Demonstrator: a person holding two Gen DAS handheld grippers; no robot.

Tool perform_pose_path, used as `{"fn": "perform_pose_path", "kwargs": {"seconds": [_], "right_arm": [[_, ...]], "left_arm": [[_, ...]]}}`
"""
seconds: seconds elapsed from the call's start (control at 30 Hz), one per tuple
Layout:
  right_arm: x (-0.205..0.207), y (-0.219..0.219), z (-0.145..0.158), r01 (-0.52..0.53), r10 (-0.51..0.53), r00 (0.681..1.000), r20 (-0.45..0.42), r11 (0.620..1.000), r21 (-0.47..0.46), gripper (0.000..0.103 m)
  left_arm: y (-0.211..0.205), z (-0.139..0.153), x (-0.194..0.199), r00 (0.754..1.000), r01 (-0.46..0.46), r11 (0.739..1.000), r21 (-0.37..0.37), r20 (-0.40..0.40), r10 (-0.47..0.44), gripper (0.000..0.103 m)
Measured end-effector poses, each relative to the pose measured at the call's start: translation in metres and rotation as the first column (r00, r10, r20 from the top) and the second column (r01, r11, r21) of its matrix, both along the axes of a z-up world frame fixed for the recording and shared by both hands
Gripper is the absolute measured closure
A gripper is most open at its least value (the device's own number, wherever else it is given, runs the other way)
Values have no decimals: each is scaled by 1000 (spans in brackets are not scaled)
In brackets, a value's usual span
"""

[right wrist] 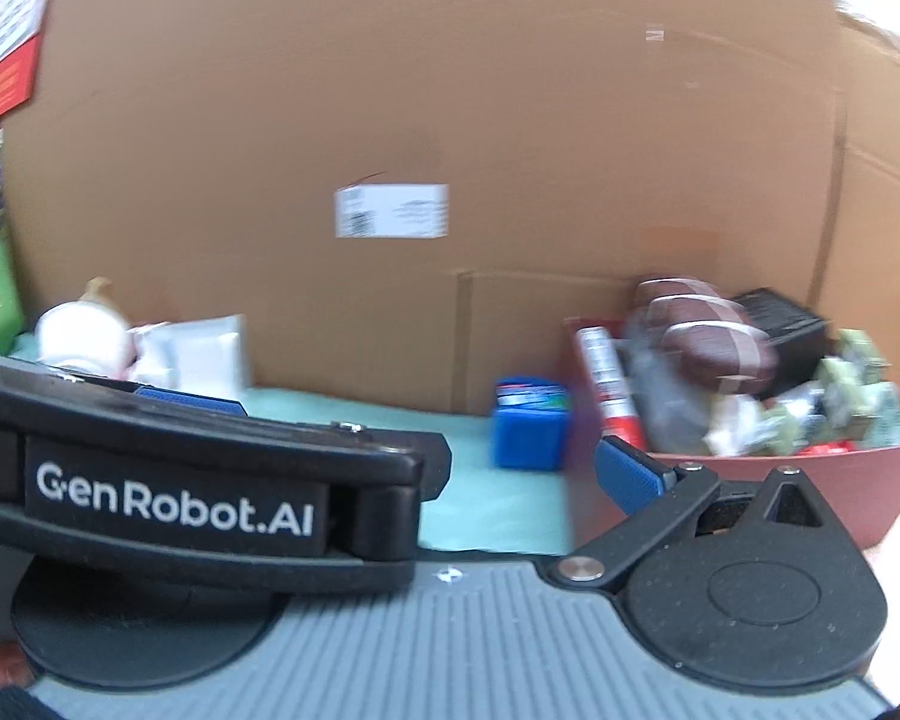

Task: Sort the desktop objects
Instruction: 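Move the left tool back toward the clear swab jar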

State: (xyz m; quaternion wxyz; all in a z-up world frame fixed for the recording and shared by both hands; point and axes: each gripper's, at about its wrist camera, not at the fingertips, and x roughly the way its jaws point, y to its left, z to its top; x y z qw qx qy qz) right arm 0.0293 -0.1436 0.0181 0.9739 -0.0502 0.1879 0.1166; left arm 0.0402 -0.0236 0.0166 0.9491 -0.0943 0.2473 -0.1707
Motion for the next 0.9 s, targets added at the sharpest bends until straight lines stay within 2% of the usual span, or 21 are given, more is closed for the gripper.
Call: {"fn": "perform_pose_path", "kwargs": {"seconds": [0.33,0.53,0.7,0.9], "right_arm": [[6,83,-16,-188,187,981,-42,982,-21,2],[12,100,-19,-194,192,980,-44,980,-51,2],[24,97,-19,-191,189,980,-55,981,-28,2],[45,118,-24,-248,247,968,-52,968,-28,2]], "left_arm": [[89,-18,-28,987,-161,985,-58,-24,160,0],[112,-26,-19,989,-139,984,-109,-63,133,0],[114,-30,-6,992,-120,983,-136,-53,114,0],[140,-35,7,982,-183,972,-146,-69,175,0]]}}
